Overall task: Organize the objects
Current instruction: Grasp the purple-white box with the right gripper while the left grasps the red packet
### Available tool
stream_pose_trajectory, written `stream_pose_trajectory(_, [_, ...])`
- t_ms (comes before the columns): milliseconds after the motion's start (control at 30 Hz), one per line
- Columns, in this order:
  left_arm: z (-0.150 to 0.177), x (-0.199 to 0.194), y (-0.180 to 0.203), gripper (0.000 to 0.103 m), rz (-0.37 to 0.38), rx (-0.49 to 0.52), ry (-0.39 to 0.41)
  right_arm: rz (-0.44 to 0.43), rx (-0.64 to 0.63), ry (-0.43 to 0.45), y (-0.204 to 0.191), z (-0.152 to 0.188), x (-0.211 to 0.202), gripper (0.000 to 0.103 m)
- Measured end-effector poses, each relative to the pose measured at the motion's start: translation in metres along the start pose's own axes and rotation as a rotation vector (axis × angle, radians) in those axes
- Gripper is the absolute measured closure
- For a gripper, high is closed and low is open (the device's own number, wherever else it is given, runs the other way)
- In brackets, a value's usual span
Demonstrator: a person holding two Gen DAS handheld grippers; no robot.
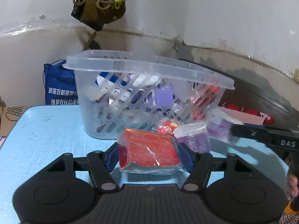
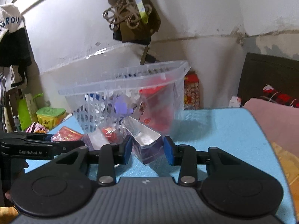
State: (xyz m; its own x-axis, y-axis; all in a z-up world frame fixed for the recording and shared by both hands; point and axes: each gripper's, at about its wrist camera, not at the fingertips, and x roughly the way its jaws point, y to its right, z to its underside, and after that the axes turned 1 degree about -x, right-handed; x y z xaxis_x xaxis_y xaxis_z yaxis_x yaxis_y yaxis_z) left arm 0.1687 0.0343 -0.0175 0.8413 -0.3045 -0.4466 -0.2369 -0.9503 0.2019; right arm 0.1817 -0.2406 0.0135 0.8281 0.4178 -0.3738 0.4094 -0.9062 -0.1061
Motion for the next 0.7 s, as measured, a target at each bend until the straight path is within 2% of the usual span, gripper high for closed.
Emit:
stream_pose_trajectory(67, [-0.003,-0.011,-0.001,0.034,-0.009,-0.003,0.015,0.014,0.006,0.025,0.000,-0.004,-0.015,0.063])
stream_pose_trajectory(167, [-0.018,-0.040,-0.002,0.033,-0.017,0.009,0.078,0.004,0.021,0.075,0.000,-0.013,-0.044,0.063])
stream_pose_trajectory(300, [-0.062,-0.075,-0.006,0.033,-0.008,0.007,0.153,-0.010,0.027,0.139,-0.005,-0.040,-0.068,0.063])
stream_pose_trajectory(400, [-0.104,-0.086,-0.006,0.033,-0.028,0.020,0.202,-0.013,0.002,0.174,-0.013,-0.069,-0.072,0.063])
stream_pose_trajectory(533, [-0.158,-0.063,-0.003,0.033,-0.035,0.018,0.170,-0.026,-0.028,0.167,-0.025,-0.116,-0.047,0.063])
stream_pose_trajectory(700, [-0.189,-0.007,0.003,0.033,-0.086,0.010,0.061,0.014,-0.050,0.098,-0.032,-0.148,0.008,0.062])
